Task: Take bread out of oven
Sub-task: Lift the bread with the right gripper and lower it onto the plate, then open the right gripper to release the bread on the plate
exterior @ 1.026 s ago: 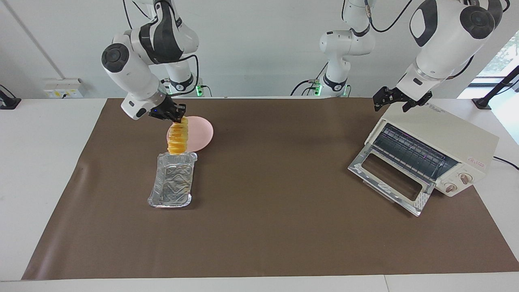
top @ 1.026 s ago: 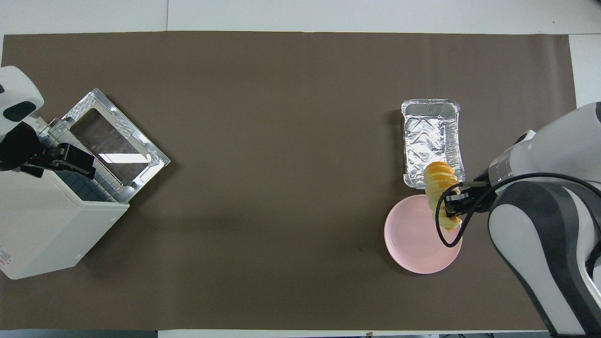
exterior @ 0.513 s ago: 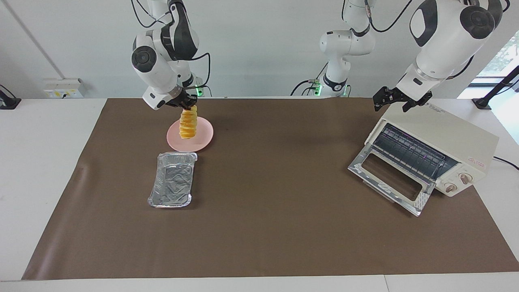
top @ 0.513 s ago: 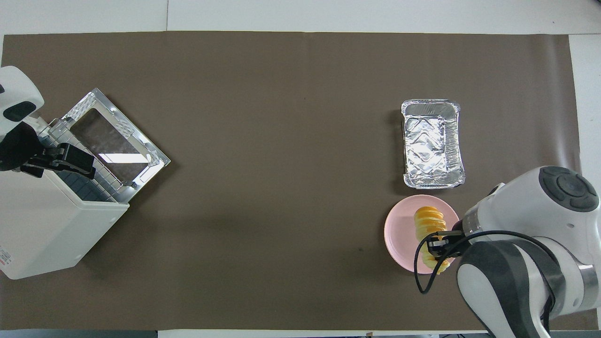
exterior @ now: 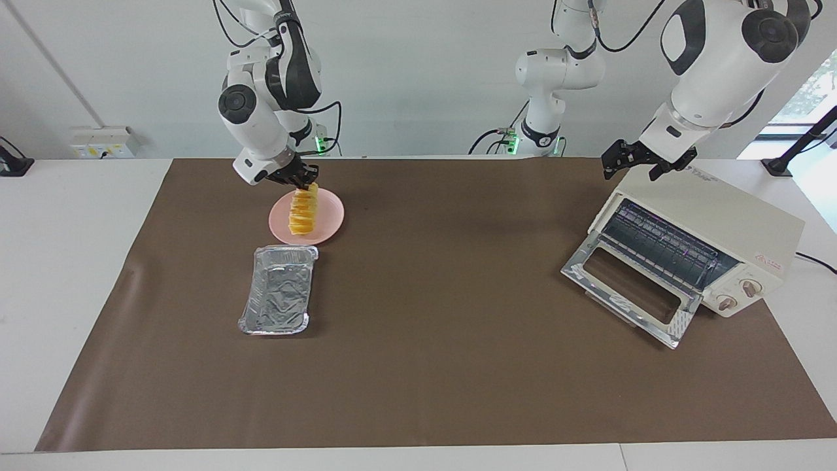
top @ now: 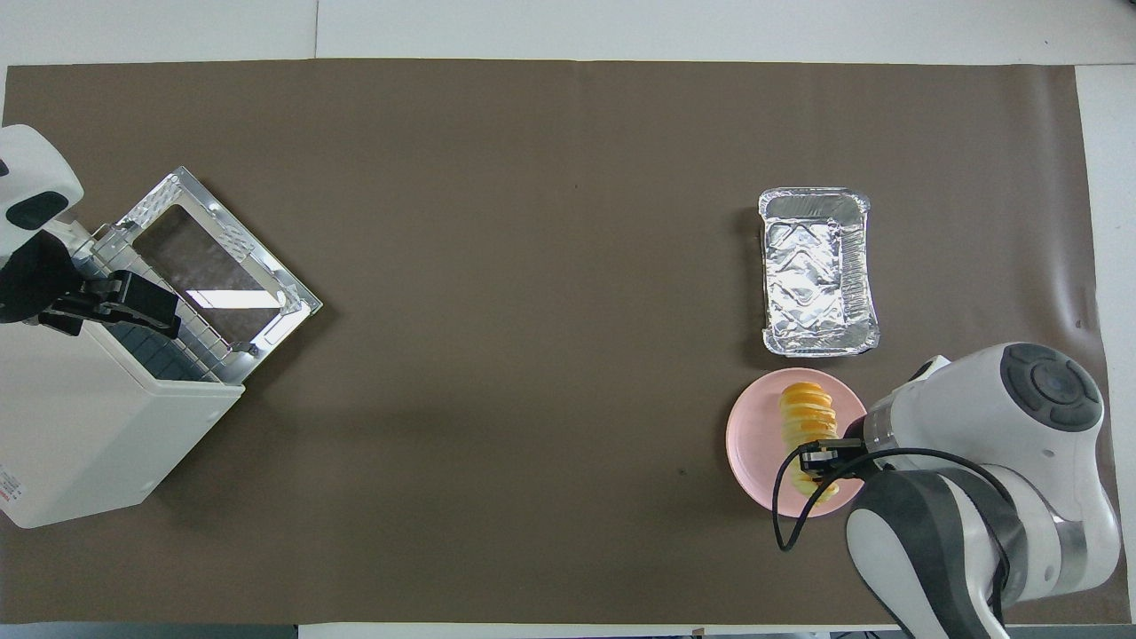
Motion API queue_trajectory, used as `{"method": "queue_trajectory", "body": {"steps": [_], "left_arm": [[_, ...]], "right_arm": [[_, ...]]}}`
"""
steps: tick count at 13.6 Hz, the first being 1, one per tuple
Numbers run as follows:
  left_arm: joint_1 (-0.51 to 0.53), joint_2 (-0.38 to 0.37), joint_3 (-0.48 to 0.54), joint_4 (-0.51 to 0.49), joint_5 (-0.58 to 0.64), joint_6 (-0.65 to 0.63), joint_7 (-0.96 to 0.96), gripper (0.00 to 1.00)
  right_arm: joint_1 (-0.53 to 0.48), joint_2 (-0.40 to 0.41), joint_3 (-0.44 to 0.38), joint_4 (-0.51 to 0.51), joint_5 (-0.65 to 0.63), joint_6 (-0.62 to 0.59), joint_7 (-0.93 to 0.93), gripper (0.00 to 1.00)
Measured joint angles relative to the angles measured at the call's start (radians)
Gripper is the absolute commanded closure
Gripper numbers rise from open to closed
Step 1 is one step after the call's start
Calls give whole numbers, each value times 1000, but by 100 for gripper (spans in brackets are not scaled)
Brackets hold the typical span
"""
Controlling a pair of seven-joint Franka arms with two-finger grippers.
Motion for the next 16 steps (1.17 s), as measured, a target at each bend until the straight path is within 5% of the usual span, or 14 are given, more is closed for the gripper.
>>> {"method": "queue_trajectory", "body": {"steps": [4,6,7,8,12,16], "left_arm": [[0,0,0,0,0,0,0,0],[0,0,0,0,0,0,0,0],[0,0,0,0,0,0,0,0],[0,0,0,0,0,0,0,0],[0,0,0,0,0,0,0,0],[0,0,0,0,0,0,0,0]], "right_arm": [[1,1,1,-26,0,16,0,100],[1,1,1,-39,0,35,0,46],[1,1,1,-45,0,44,0,8],[2,1,1,-47,0,53,0,0],[1,2,0,-12,0,75,0,0],[-45,3,-4,192,-5,-31,-11,0]]}}
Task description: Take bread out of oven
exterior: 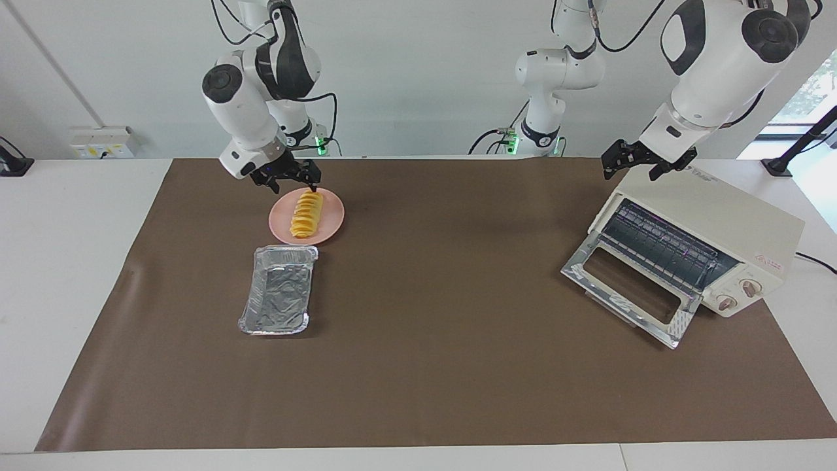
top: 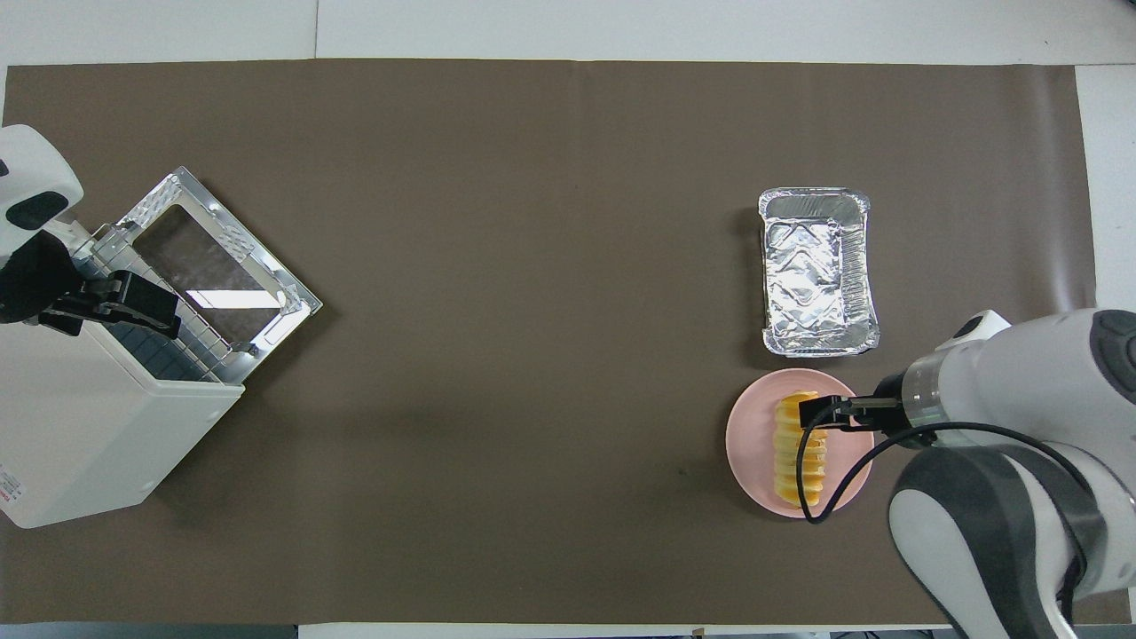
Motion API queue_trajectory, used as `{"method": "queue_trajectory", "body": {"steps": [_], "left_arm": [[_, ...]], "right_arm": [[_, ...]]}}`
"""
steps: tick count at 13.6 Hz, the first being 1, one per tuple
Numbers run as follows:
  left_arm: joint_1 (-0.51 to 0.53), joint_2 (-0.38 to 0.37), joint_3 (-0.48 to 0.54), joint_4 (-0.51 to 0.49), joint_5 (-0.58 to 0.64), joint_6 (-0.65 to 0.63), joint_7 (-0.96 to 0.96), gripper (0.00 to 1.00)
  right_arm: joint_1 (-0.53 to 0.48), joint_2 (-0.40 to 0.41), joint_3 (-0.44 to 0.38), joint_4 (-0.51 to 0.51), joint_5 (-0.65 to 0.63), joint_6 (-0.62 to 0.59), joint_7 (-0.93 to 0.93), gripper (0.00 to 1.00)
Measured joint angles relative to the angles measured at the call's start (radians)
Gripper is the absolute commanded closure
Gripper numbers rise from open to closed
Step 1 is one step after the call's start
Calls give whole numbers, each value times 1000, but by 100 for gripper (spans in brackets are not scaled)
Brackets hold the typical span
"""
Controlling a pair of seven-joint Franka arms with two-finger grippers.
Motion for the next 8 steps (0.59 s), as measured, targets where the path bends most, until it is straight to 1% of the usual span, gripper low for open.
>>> {"method": "queue_trajectory", "body": {"steps": [1,3,4,7,8], "left_arm": [[0,0,0,0,0,0,0,0],[0,0,0,0,0,0,0,0],[0,0,0,0,0,0,0,0],[0,0,0,0,0,0,0,0],[0,0,0,0,0,0,0,0]], "right_arm": [[-20,4,-2,55,-13,-24,-17,0],[-49,38,-4,178,-99,-67,-60,0],[-53,69,-6,255,-132,-97,-81,0],[-63,187,-8,512,-179,-195,-107,0],[-71,221,-10,577,-190,-212,-110,0]]}}
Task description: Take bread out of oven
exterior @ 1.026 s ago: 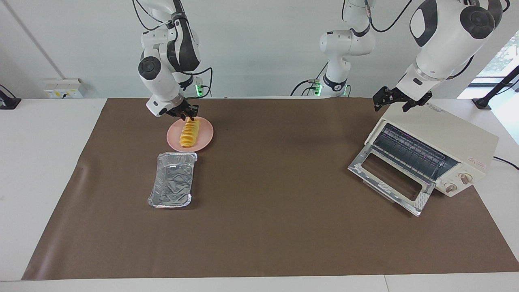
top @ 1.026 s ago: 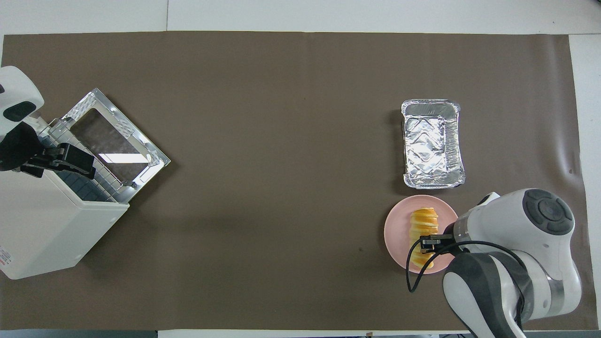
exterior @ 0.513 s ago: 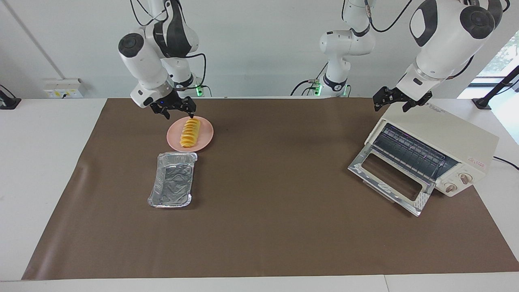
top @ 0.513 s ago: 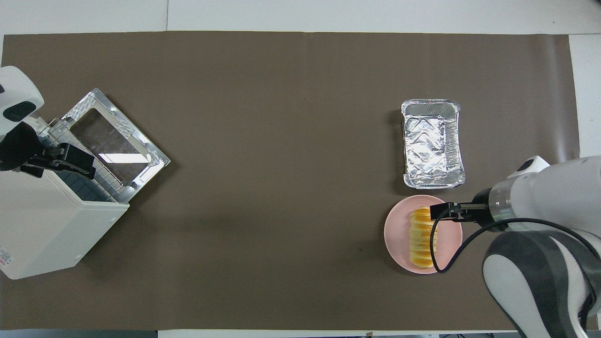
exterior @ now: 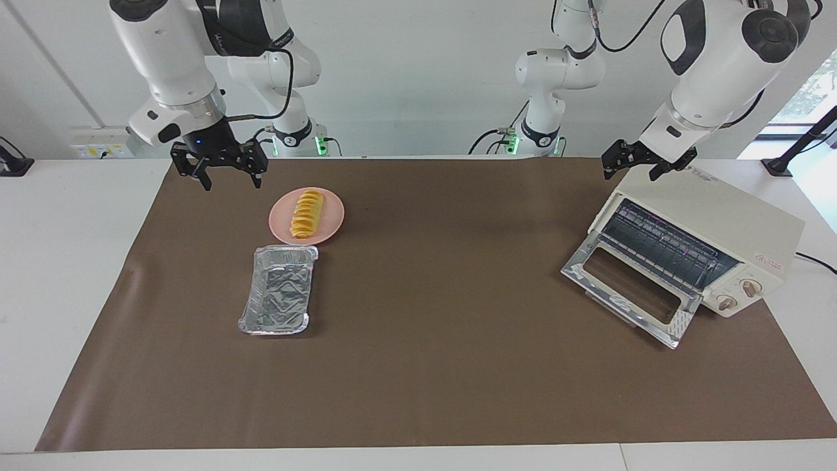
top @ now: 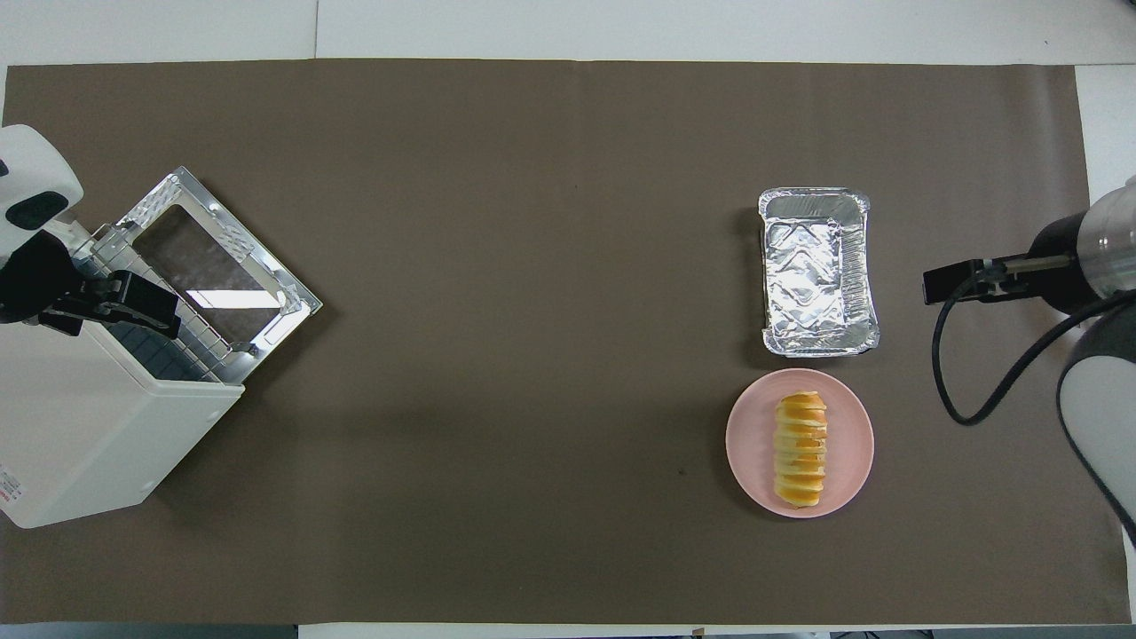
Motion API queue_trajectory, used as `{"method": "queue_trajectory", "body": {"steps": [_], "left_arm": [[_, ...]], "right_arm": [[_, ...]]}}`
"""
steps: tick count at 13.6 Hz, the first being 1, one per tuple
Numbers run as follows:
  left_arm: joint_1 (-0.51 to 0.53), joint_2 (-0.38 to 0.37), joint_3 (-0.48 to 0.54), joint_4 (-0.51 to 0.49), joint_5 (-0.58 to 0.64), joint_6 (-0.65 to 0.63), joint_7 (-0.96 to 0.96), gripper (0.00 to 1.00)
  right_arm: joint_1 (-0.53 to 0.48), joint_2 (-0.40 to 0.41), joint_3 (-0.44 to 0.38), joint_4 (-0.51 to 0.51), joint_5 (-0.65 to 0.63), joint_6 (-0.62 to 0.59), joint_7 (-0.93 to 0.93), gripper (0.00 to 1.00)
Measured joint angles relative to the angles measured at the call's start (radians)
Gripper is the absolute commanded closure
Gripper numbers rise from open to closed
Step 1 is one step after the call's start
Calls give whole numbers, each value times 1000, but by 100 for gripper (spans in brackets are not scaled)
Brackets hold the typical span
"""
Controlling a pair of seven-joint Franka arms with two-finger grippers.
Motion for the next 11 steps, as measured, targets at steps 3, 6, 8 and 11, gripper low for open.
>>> {"method": "queue_trajectory", "body": {"steps": [3,6,8,11], "left_arm": [[0,0,0,0,0,0,0,0],[0,0,0,0,0,0,0,0],[0,0,0,0,0,0,0,0],[0,0,0,0,0,0,0,0]], "right_arm": [[-16,59,-2,109,-43,-67,-7,0],[-16,78,-2,167,-52,-139,-12,0],[-19,79,-2,171,-53,-153,-12,0],[-25,82,-2,165,-53,-177,-12,0]]}}
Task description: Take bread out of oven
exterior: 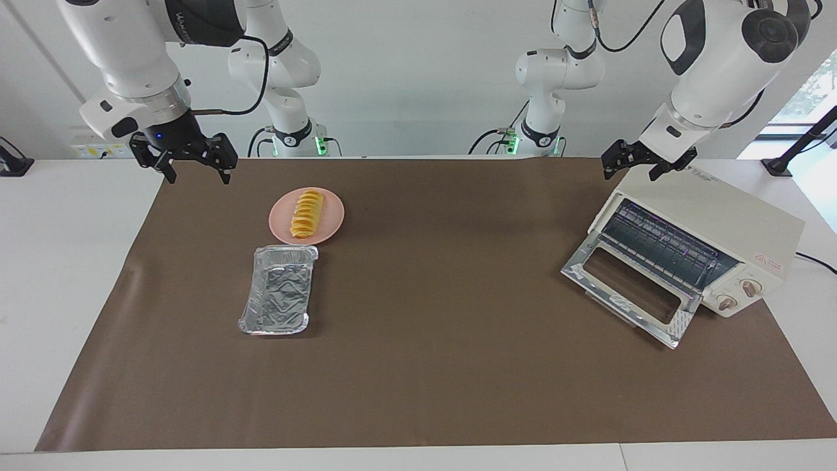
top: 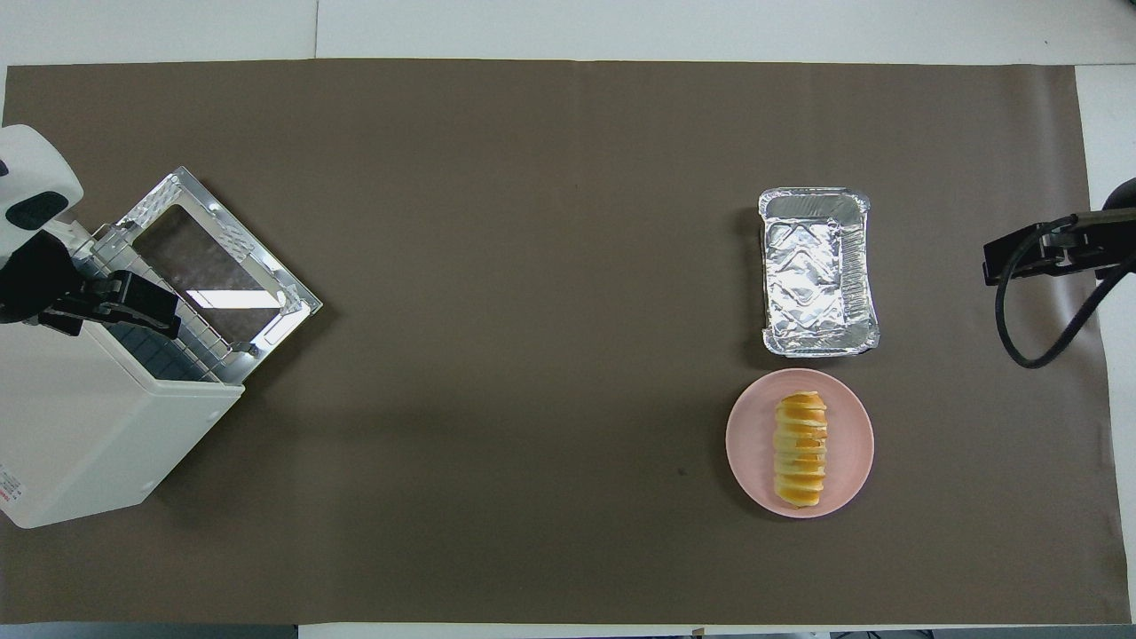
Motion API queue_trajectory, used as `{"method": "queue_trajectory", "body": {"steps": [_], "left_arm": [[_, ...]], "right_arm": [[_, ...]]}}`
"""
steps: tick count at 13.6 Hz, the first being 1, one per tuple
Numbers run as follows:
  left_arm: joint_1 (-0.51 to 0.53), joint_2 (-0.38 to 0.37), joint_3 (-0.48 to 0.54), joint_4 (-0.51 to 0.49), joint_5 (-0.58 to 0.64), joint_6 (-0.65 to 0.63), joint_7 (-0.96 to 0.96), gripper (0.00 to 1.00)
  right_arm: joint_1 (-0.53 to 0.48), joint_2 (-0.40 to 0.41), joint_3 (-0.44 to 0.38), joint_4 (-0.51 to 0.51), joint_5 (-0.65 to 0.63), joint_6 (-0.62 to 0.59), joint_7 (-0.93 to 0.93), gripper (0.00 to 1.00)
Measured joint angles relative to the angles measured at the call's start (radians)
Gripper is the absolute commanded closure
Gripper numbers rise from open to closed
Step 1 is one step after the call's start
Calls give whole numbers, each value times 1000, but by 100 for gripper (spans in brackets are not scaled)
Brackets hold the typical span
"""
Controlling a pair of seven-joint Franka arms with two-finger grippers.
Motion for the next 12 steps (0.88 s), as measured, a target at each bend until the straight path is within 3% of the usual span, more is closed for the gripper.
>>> {"method": "queue_trajectory", "body": {"steps": [12], "left_arm": [[0,0,0,0,0,0,0,0]], "right_arm": [[2,0,3,-11,52,8,0,0]]}}
